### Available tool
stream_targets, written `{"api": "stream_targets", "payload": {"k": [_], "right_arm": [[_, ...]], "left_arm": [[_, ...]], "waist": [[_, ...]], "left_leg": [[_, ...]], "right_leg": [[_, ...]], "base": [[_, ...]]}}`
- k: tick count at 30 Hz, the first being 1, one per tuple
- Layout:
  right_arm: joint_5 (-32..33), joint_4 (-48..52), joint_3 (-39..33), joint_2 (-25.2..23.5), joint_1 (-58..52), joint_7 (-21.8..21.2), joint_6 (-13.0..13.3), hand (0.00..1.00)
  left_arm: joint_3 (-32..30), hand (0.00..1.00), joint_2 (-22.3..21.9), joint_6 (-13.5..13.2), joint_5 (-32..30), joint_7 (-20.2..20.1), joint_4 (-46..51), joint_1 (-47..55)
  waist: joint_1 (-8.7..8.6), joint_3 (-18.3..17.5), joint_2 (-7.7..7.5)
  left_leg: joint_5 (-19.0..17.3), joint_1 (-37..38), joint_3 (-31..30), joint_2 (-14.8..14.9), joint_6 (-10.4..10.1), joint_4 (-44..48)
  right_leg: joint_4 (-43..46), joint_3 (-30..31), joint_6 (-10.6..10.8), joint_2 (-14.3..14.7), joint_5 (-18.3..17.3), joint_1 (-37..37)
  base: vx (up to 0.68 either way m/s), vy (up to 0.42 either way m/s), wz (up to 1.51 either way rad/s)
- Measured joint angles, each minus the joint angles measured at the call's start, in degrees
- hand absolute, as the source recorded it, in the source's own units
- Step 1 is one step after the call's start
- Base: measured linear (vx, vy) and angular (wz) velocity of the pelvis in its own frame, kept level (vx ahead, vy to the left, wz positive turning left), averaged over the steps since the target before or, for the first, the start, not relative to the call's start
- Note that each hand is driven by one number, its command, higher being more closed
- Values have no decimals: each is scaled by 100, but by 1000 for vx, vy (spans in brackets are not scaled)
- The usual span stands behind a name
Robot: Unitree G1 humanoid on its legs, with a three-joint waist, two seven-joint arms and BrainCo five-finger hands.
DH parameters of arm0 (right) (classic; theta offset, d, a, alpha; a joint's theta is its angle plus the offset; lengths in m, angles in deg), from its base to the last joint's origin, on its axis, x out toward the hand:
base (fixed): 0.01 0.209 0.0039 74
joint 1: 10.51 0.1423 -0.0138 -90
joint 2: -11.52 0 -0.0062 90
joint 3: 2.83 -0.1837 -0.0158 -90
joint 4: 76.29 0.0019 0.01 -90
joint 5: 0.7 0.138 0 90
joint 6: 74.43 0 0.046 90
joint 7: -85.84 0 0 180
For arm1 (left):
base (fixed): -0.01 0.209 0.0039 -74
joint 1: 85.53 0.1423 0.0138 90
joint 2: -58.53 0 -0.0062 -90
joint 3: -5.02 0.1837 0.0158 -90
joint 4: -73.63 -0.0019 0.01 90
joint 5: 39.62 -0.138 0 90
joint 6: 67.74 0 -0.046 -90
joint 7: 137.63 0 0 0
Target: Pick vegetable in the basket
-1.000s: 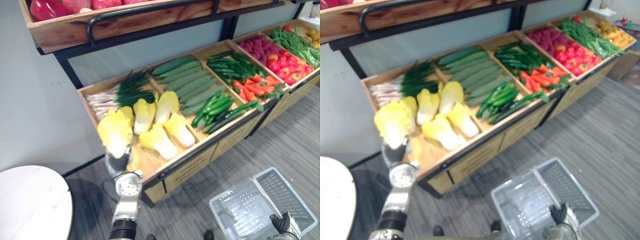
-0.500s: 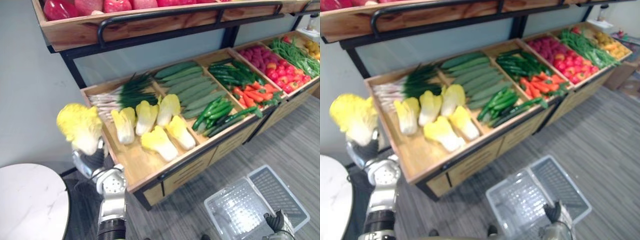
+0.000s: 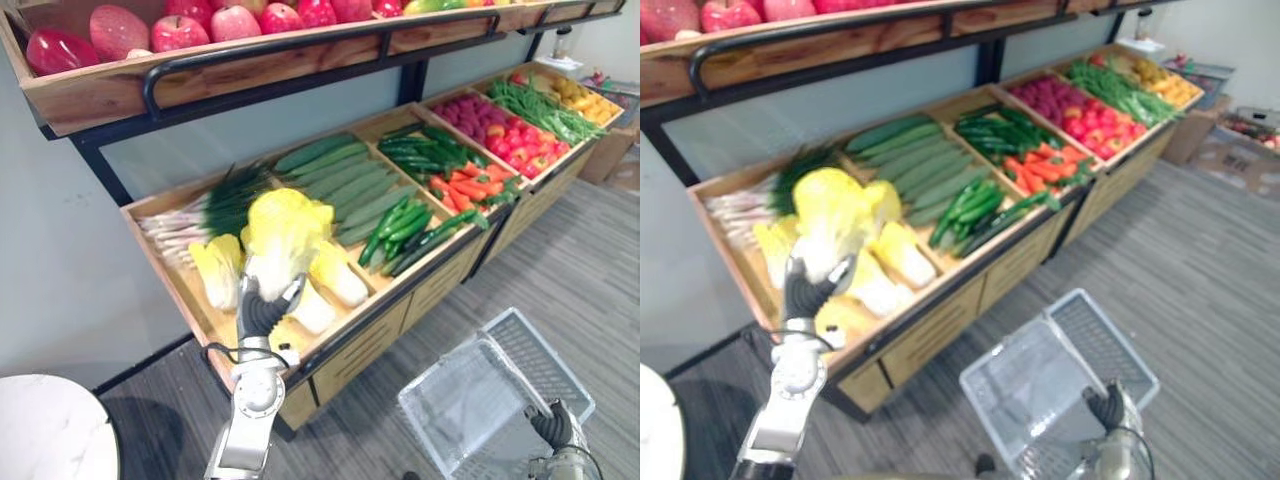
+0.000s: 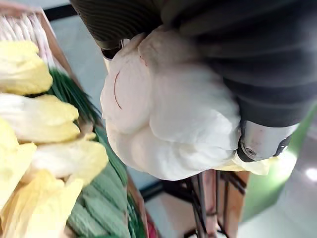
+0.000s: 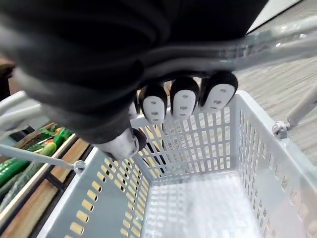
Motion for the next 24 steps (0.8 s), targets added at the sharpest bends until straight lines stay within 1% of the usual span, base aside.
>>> {"api": "stream_targets", "payload": {"k": [1, 2, 4, 6, 8, 9, 12, 14, 15, 16, 17, 19, 20, 21, 22, 24], "right_arm": [[100, 4, -2, 11, 0, -49, 7, 100], [460, 6, -23, 55, 4, -198, 8, 100], [766, 16, -45, 108, 22, -336, 8, 100], [1140, 30, -203, 114, 128, -498, 7, 100], [1315, 30, -275, 139, 256, -560, 6, 100], [1437, 30, -275, 207, 322, -575, 6, 100], [1454, 89, -413, 286, 400, -573, 5, 100], [1457, 93, -497, 359, 400, -573, 4, 100], [1457, 93, -514, 364, 403, -573, 3, 100], [1457, 93, -517, 372, 405, -573, -2, 100], [1457, 93, -516, 371, 405, -573, -13, 100], [1455, 93, -517, 366, 412, -575, -53, 100], [1455, 93, -517, 361, 417, -575, -60, 100], [1455, 93, -518, 338, 441, -574, -72, 100], [1455, 93, -519, 320, 449, -573, -77, 100], [1455, 93, -580, 235, 445, -570, -96, 100]], "left_arm": [[18, 100, 13, -24, 16, -64, 0, 0], [162, 100, 85, -109, 211, -320, 0, -3], [339, 100, 201, -154, 330, -526, 0, -3], [603, 100, 346, -242, 435, -865, -1, -4], [817, 100, 449, -337, 440, -1081, -6, -16], [971, 100, 535, -366, 446, -1205, -15, -46], [1391, 100, 625, -387, 659, -1478, -46, -202], [1722, 100, 636, -486, 678, -1707, -75, -383], [1819, 100, 636, -495, 723, -1774, -77, -431], [2047, 100, 649, -520, 866, -1871, -102, -545], [2234, 100, 667, -559, 883, -1942, -149, -647], [2816, 100, 673, -575, 883, -2154, -416, -986], [2966, 100, 672, -581, 882, -2200, -484, -1058], [3254, 100, 670, -587, 880, -2306, -620, -1176], [3409, 100, 667, -592, 878, -2366, -707, -1242], [4025, 100, 643, -594, 862, -2569, -1032, -1552]], "waist": [[-1, -7, -2], [-13, -49, -13], [-28, -73, -23], [-76, -77, -26], [-129, -79, -23], [-128, -87, -15], [-143, -143, 19], [-159, -186, 51], [-159, -193, 61], [-164, -199, 71], [-170, -204, 78], [-195, -211, 86], [-214, -211, 86], [-278, -211, 86], [-290, -211, 86], [-325, -214, 85]], "left_leg": [[-1, 2, 2, -1, 1, 2], [-3, 8, 9, -4, 4, 7], [-5, 19, 18, -4, 7, 8], [-5, 33, 25, -9, 7, 8], [-6, 65, 62, -11, 8, 7], [-19, 100, 124, -14, 14, 6], [-28, 102, 138, -40, 27, -1], [-31, 102, 135, -62, 35, -3], [-31, 102, 132, -68, 35, -4], [-30, 102, 127, -82, 37, -5], [-30, 102, 120, -95, 37, -5], [-28, 102, 97, -128, 52, -6], [-28, 102, 92, -133, 53, -7], [-26, 102, 66, -141, 57, -9], [-25, 102, 47, -143, 57, -9], [-20, 102, 20, -142, 64, -11]], "right_leg": [[0, 4, 2, 0, 2, 1], [0, 12, 18, -1, 15, 2], [0, 26, 19, -1, 16, 3], [2, 42, 25, -2, 21, 9], [2, 90, 35, 0, 28, 11], [2, 142, 38, 1, 30, 10], [-1, 166, 44, -21, 33, 4], [0, 167, 48, -44, 34, 5], [1, 166, 51, -50, 35, 6], [2, 165, 58, -65, 39, 8], [5, 163, 61, -80, 40, 11], [24, 157, 75, -117, 47, 15], [30, 156, 77, -124, 48, 15], [55, 142, 80, -135, 46, 14], [72, 136, 81, -138, 45, 13], [102, 131, 86, -149, 41, 9]], "base": [[27, 8, -3], [22, 5, -3], [10, 2, -2], [0, 0, 0], [-6, 2, -12], [-13, 7, -19], [-10, 6, -6], [0, 0, 0], [0, 0, 0], [0, 0, 0], [-11, 10, 5], [-16, 15, 5], [-12, 10, 5], [-6, 2, 6], [-9, -1, 7], [-12, -6, 4]]}}
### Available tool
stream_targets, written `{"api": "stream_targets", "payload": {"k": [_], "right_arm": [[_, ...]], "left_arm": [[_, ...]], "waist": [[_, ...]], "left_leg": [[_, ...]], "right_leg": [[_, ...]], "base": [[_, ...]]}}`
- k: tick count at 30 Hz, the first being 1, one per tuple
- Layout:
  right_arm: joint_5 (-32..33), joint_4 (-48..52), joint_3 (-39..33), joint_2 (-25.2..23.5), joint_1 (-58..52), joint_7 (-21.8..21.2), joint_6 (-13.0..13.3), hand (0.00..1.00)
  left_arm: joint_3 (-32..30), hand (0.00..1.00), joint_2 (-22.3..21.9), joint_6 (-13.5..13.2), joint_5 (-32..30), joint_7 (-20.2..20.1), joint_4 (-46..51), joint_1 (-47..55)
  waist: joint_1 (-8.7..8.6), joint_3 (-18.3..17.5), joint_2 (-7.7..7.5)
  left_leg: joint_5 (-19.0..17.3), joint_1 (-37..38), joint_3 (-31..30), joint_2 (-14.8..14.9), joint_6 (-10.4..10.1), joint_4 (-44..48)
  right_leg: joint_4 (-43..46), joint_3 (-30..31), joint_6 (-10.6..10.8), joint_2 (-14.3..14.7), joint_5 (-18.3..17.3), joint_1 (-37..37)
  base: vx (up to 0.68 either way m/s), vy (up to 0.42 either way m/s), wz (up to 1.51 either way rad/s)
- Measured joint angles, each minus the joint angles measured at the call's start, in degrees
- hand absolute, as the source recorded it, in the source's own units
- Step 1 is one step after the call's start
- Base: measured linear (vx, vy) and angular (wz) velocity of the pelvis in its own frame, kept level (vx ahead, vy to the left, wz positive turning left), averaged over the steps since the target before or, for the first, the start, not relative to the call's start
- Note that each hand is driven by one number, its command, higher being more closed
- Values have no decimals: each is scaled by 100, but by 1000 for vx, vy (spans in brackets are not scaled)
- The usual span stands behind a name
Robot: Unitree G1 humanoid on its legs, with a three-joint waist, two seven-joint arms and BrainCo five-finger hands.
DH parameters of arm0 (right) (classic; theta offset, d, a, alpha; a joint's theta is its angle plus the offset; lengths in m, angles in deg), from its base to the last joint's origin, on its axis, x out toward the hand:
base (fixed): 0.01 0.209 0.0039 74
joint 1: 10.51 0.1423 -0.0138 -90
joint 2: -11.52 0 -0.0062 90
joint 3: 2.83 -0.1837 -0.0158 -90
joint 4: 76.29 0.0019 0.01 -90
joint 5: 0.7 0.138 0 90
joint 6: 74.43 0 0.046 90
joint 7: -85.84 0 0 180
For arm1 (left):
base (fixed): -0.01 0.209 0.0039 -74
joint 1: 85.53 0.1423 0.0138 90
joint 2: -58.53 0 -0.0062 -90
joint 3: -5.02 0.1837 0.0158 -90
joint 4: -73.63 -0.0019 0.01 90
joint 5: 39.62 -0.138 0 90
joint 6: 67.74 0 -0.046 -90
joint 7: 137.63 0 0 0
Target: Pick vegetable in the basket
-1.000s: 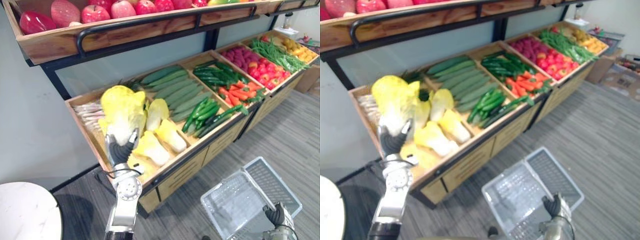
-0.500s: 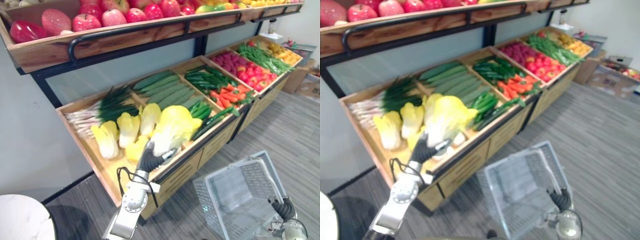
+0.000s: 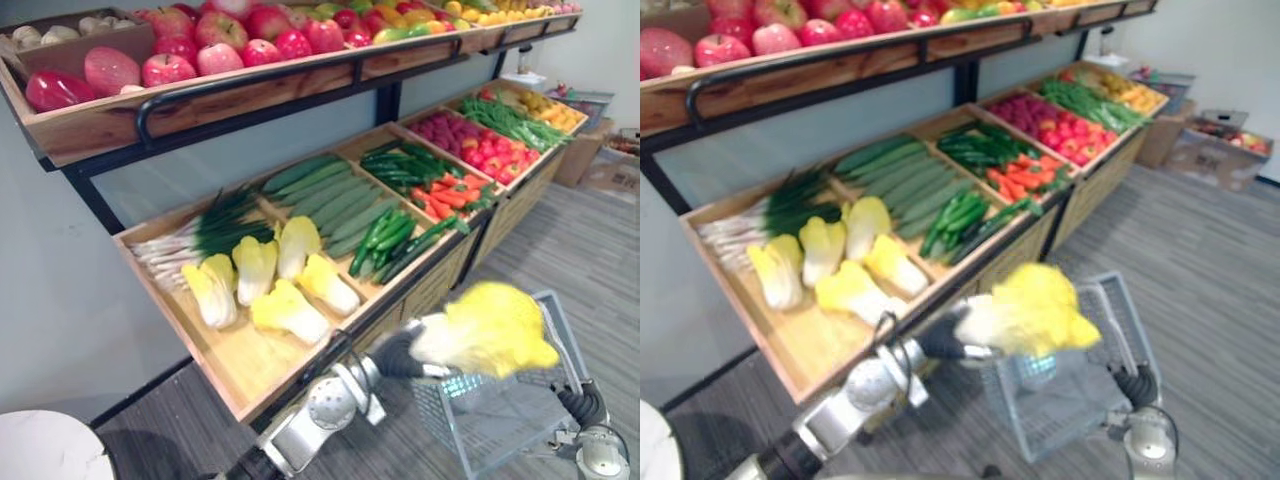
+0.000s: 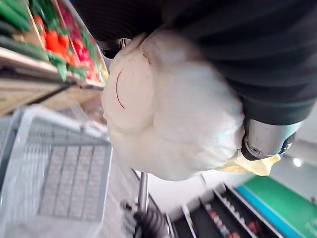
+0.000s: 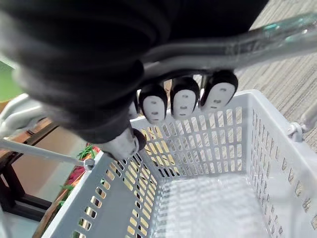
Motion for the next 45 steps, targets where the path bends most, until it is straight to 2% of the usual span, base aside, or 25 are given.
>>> {"api": "stream_targets", "payload": {"k": [3, 9, 16, 22, 32, 39, 45], "right_arm": [[-13, 0, -47, -130, -31, 1, -17, 100], [-37, 1, 50, -286, -257, -184, -18, 100], [-42, 118, 133, -278, -468, -404, -19, 100], [-42, 145, 149, -279, -571, -516, -19, 100], [-40, 363, 374, -296, -726, -656, -17, 100], [-30, 381, 489, -296, -799, -888, -17, 100], [-17, 615, 592, -296, -924, -1025, -11, 100]], "left_arm": [[528, 100, -105, -60, -133, -198, -399, -299], [1076, 100, -305, -151, -570, -255, -937, -562], [1314, 100, -318, -209, -878, -333, -1332, -685], [1329, 100, -515, -214, -1387, -300, -1849, -852], [1306, 100, -763, -220, -2995, 197, -2855, -1241], [1299, 100, -857, -211, -3258, 261, -3103, -1414], [1279, 100, -969, -144, -3703, 478, -3162, -1457]], "waist": [[-7, 14, -28], [-12, 6, -46], [-137, -17, -95], [-161, -67, -208], [-278, -61, -231], [-289, -67, -302], [-298, -72, -339]], "left_leg": [[8, -2, -12, -4, 11, -1], [-10, -18, -52, -53, -4, -2], [-11, -120, -133, -111, -2, -2], [-28, -117, -126, -138, 18, -2], [-56, -105, -1, -140, 5, -1], [-56, -104, 0, -141, 5, -1], [-60, -105, 9, -141, 0, -1]], "right_leg": [[2, -13, 25, -21, -19, -1], [20, -47, 63, -79, -46, -2], [26, -117, 72, -148, -66, -86], [48, -97, 99, -168, -47, -90], [94, 35, 102, -156, -49, -185], [99, 40, 102, -157, -50, -190], [99, 45, 101, -156, -50, -198]], "base": [[0, 0, 0], [-11, 3, 3], [-7, 2, 5], [0, 0, 0], [0, -7, -6], [0, 0, 0], [0, 0, 0]]}}
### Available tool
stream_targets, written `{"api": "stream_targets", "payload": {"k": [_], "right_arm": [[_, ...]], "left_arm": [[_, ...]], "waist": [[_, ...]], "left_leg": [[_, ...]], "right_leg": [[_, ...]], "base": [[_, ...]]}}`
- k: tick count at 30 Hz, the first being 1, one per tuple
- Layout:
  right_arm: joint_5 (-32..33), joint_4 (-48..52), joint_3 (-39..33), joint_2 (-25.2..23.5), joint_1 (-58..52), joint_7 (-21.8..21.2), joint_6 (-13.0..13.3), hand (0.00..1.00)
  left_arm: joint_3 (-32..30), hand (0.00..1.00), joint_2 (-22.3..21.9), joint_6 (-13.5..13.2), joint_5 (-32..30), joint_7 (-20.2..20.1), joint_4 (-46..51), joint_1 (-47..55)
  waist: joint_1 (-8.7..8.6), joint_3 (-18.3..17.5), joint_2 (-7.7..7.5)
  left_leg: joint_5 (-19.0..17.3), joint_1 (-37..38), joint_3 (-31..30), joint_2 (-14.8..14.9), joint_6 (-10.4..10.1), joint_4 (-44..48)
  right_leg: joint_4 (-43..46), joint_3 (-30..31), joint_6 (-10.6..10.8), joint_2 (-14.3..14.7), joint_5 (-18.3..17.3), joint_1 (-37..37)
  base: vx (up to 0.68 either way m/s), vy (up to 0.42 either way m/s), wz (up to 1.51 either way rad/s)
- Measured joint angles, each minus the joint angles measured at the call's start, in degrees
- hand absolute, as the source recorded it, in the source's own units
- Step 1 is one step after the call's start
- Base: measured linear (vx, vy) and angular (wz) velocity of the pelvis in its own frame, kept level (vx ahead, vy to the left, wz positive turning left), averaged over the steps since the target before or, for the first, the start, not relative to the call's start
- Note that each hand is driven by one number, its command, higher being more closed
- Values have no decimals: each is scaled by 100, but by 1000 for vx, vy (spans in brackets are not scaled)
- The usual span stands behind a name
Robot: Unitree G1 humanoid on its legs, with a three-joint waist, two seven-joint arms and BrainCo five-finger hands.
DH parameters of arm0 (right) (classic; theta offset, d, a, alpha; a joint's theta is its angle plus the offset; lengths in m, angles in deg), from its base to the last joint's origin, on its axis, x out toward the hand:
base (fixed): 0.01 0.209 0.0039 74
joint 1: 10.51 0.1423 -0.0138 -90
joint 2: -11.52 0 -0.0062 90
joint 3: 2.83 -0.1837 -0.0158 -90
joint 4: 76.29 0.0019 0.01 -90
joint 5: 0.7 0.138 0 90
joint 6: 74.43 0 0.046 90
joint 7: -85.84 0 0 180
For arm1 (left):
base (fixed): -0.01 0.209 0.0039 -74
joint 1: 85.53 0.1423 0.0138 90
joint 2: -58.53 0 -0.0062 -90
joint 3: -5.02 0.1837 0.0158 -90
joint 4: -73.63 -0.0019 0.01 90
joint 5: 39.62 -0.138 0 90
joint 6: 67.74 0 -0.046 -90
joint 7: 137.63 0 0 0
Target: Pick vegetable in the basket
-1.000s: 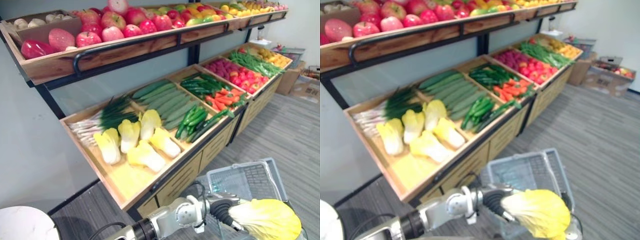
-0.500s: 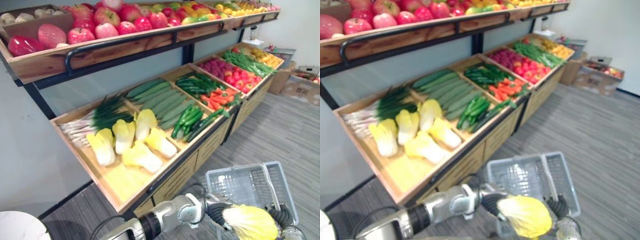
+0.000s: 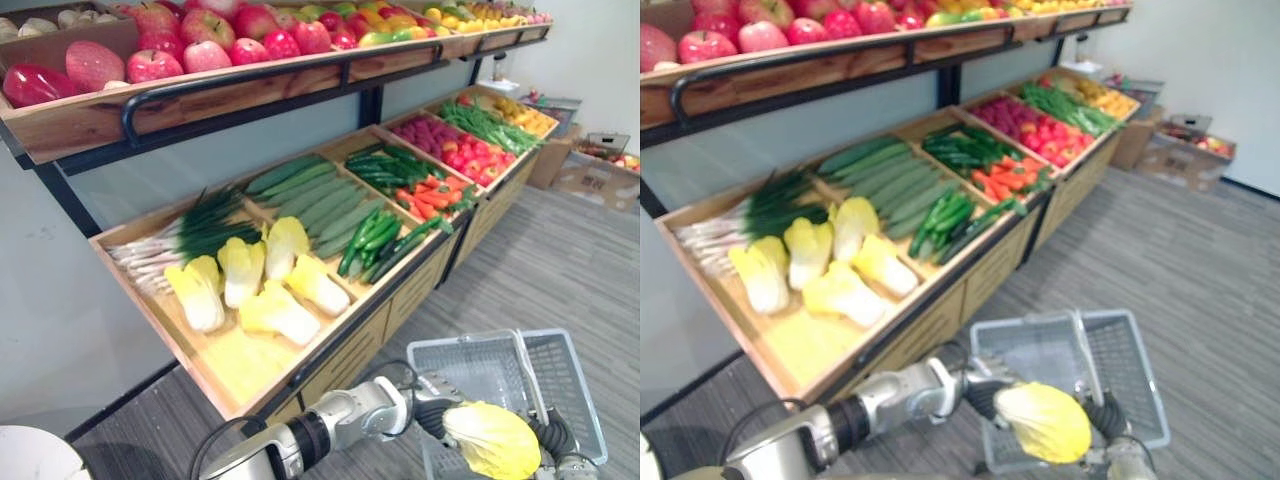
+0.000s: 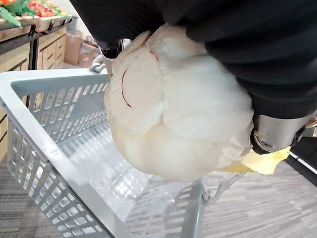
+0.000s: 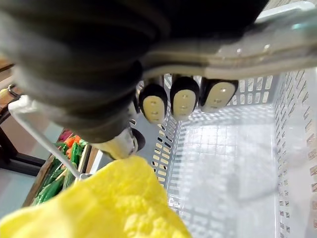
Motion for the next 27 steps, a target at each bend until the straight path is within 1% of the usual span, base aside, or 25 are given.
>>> {"api": "stream_targets", "payload": {"k": [1, 3, 4, 8, 9, 10, 13, 14, 17, 27], "right_arm": [[1, 0, 0, 0, 0, -2, 1, 100], [14, 0, 10, 0, -2, -14, 1, 100], [28, 0, 14, 0, -3, -13, 1, 100], [57, -2, 94, -6, -30, 32, 1, 100], [70, -2, 105, -9, -31, 36, 2, 100], [106, -2, 146, -18, -31, 44, 2, 100], [216, -5, 259, -62, -25, 61, 2, 100], [219, -13, 294, -105, -24, 53, 1, 100], [225, -26, 361, -186, -26, 66, 1, 100], [234, -78, 388, -227, -20, 189, 5, 100]], "left_arm": [[-1, 100, -12, 17, 0, 11, -6, 0], [-66, 100, -151, 156, -48, 208, -107, 0], [-106, 0, -202, 182, -115, 240, -142, 0], [-196, 0, -453, 329, -172, 478, -198, -20], [-193, 0, -478, 330, -172, 535, -200, -33], [-193, 0, -575, 340, -170, 657, -204, -59], [-136, 0, -865, 389, -168, 811, -255, -136], [-87, 0, -982, 390, -168, 829, -297, -201], [53, 0, -1150, 378, -166, 827, -328, -232], [143, 0, -1152, 257, -159, 786, -328, -242]], "waist": [[0, 1, -2], [2, 4, -15], [3, 4, -15], [2, 6, -18], [1, 7, -20], [1, 9, -23], [9, 20, -41], [10, 25, -49], [7, 27, -52], [5, 48, -90]], "left_leg": [[0, 0, 0, 0, 0, 0], [-1, -3, -2, -2, 0, 0], [-1, -4, -3, -4, 1, 0], [-2, -9, -13, -7, 1, 0], [-2, -10, -14, -8, 1, 0], [-2, -11, -18, -12, 1, 0], [-2, -20, -33, -24, 2, 0], [-3, -23, -39, -28, 3, 0], [-15, -25, -42, -38, 13, 0], [-77, -31, -49, -63, 38, 1]], "right_leg": [[0, 0, 0, 0, 0, 0], [1, -2, -1, -4, -1, -1], [1, -3, -1, -6, -1, -1], [5, -15, 2, -10, -7, -1], [6, -16, 2, -11, -7, -1], [8, -20, 2, -16, -7, 0], [11, -35, 7, -31, -11, 0], [14, -39, 10, -40, -15, 0], [19, -40, 25, -52, -35, -1], [12, -53, 61, -72, -66, 3]], "base": [[0, 0, 0], [0, 0, 0], [0, 0, 0], [0, 0, 0], [0, 0, 0], [0, 0, 0], [0, 0, 1], [0, 0, 0], [0, 0, 0], [0, 0, 0]]}}
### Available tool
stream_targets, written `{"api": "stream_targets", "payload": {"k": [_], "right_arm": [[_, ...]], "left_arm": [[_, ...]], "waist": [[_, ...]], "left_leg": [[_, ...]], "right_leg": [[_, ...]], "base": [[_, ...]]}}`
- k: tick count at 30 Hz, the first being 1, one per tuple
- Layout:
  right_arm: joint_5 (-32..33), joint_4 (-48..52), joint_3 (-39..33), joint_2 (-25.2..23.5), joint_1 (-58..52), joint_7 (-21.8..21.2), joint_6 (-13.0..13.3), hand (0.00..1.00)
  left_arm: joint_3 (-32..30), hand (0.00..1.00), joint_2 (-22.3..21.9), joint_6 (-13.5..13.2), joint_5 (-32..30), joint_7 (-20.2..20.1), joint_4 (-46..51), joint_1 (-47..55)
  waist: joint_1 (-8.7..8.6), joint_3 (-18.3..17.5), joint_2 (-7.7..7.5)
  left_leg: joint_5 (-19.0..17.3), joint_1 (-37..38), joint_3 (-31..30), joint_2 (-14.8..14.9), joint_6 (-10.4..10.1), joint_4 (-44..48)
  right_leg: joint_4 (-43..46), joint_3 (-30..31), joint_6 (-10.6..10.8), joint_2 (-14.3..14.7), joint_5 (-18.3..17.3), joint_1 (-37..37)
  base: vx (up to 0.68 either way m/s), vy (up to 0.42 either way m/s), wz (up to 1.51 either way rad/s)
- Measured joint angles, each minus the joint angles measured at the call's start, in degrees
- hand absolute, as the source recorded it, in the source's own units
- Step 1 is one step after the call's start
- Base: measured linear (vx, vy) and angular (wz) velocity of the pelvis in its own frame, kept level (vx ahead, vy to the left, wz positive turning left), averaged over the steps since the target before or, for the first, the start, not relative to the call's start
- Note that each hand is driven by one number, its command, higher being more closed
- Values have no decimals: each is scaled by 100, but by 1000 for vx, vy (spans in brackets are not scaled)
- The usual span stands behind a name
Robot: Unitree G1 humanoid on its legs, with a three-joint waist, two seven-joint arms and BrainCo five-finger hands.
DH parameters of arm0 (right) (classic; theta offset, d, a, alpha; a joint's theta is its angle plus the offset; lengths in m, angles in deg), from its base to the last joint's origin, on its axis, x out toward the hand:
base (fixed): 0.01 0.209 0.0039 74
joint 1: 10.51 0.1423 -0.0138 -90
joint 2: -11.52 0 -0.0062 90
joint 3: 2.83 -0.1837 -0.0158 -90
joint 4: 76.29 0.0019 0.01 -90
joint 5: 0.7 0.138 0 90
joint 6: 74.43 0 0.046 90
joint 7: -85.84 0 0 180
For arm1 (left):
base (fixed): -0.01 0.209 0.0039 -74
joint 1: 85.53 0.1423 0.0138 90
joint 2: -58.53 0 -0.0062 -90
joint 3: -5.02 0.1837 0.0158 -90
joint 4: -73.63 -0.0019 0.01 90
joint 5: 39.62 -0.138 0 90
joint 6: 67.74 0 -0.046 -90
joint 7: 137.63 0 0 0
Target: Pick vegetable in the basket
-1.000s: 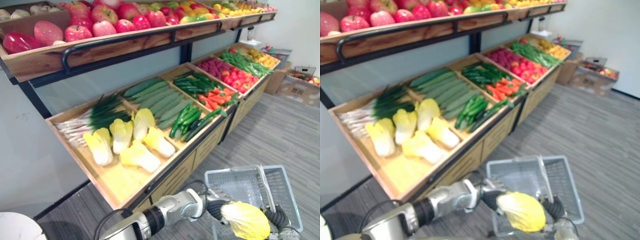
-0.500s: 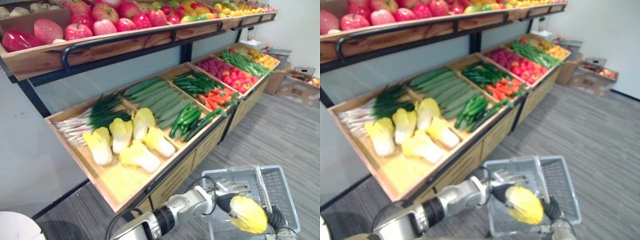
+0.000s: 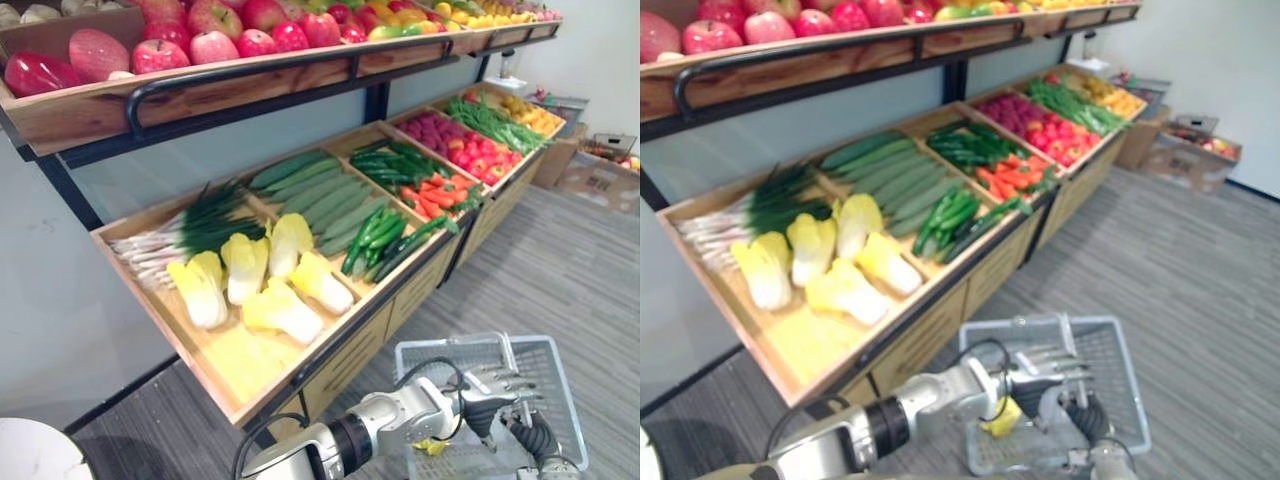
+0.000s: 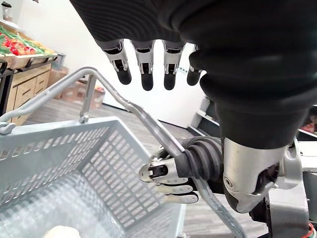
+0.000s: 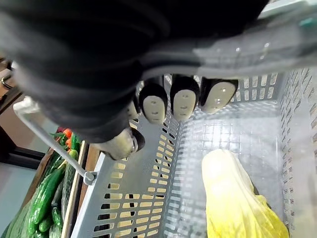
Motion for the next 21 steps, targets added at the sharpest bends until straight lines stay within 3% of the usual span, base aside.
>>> {"api": "stream_targets", "payload": {"k": [6, 10, 16, 21], "right_arm": [[0, -5, -1, -5, 9, 4, 0, 100], [0, -222, -1, -4, 144, 2, 3, 100], [0, -513, -1, 104, 292, -35, 3, 100], [-10, -965, -56, 411, 414, -41, 5, 100]], "left_arm": [[-2, 0, 13, -47, 16, 4, 189, 0], [-12, 0, 70, -254, 53, 53, 859, -6], [-223, 0, 840, -623, 302, 64, 2430, 59], [-1194, 0, 1790, -817, 773, 91, 3740, 925]], "waist": [[8, 10, -25], [12, 7, -60], [161, 1, -92], [252, -7, -113]], "left_leg": [[-5, -9, -32, -5, 37, 2], [5, -71, -126, -4, 57, 6], [12, -75, -159, 6, 68, 2], [38, -81, -349, 10, 95, 1]], "right_leg": [[3, -30, -10, -6, 3, 14], [0, -106, -7, -7, -1, 19], [5, -130, -10, 0, -2, 33], [14, -293, -16, -5, -40, 115]], "base": [[0, 0, 2], [12, -15, 10], [-4, -8, 1], [-21, -21, 17]]}}
